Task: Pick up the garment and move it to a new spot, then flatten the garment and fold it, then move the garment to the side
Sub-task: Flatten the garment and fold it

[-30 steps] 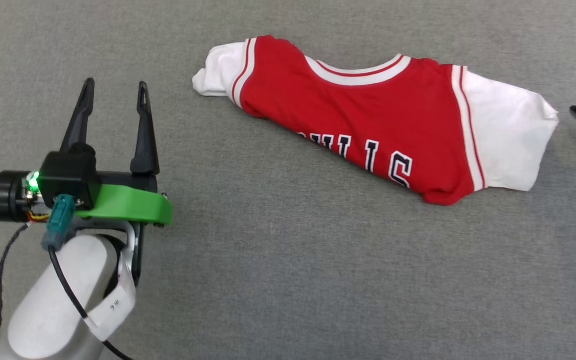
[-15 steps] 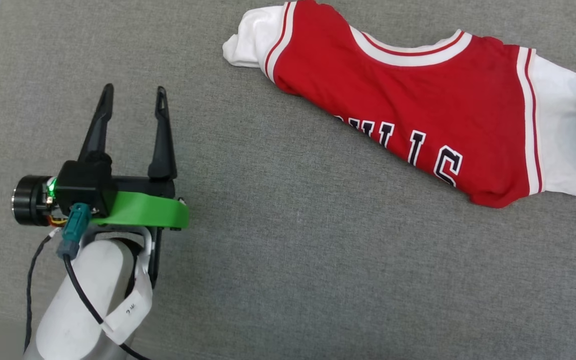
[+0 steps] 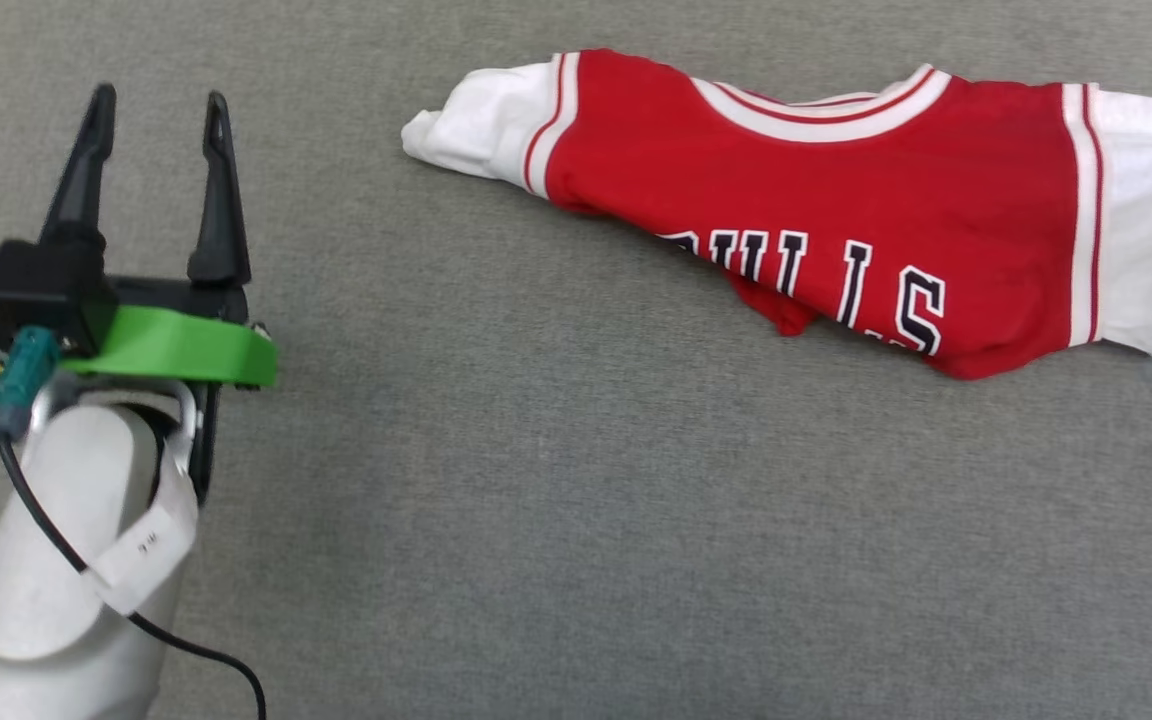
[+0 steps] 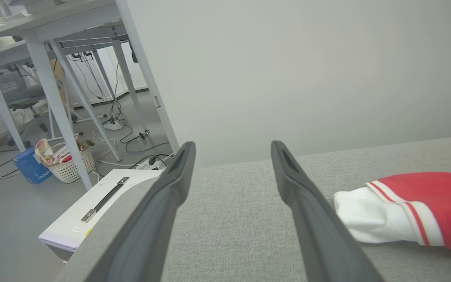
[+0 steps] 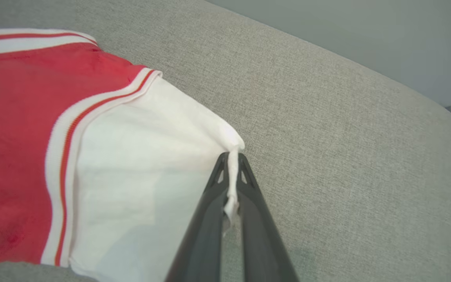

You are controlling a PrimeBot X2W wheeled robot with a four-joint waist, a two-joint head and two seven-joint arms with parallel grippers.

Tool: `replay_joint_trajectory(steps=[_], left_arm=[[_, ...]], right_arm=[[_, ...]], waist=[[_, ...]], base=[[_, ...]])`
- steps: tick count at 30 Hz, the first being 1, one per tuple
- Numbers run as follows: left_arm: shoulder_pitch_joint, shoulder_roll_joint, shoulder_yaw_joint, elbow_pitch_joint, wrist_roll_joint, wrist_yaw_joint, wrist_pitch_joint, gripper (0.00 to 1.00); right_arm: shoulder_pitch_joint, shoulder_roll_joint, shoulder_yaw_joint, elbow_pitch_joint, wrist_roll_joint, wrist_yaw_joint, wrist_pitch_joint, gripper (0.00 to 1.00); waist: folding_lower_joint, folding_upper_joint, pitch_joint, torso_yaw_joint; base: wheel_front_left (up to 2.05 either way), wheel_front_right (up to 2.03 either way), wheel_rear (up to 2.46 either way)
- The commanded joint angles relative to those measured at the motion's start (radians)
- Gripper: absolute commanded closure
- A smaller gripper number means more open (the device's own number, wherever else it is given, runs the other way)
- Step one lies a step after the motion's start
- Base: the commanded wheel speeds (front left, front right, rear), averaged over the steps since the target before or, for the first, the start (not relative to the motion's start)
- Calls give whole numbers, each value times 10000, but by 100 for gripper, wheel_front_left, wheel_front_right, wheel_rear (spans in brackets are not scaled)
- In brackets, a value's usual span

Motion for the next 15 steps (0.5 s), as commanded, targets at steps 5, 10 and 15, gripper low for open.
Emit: replay_joint_trajectory(steps=[5, 10, 15], left_arm=[[-3111, 843, -776, 1356, -191, -1667, 1511, 0], [-5076, 940, -1816, 2269, -868, -2035, 3264, 0], [-6793, 1041, -3236, 3403, -2562, -2067, 5591, 0]], right_arm=[[1204, -445, -688, -655, 284, -9, -453, 100], [1261, -226, -901, -964, 131, -9, -454, 100], [1081, 0, -924, -1321, -58, -9, -354, 100]], waist=[[0, 0, -106, -771], [0, 0, 117, -963], [0, 0, 470, -1257]], base=[[0, 0, 0], [0, 0, 0], [0, 0, 0]])
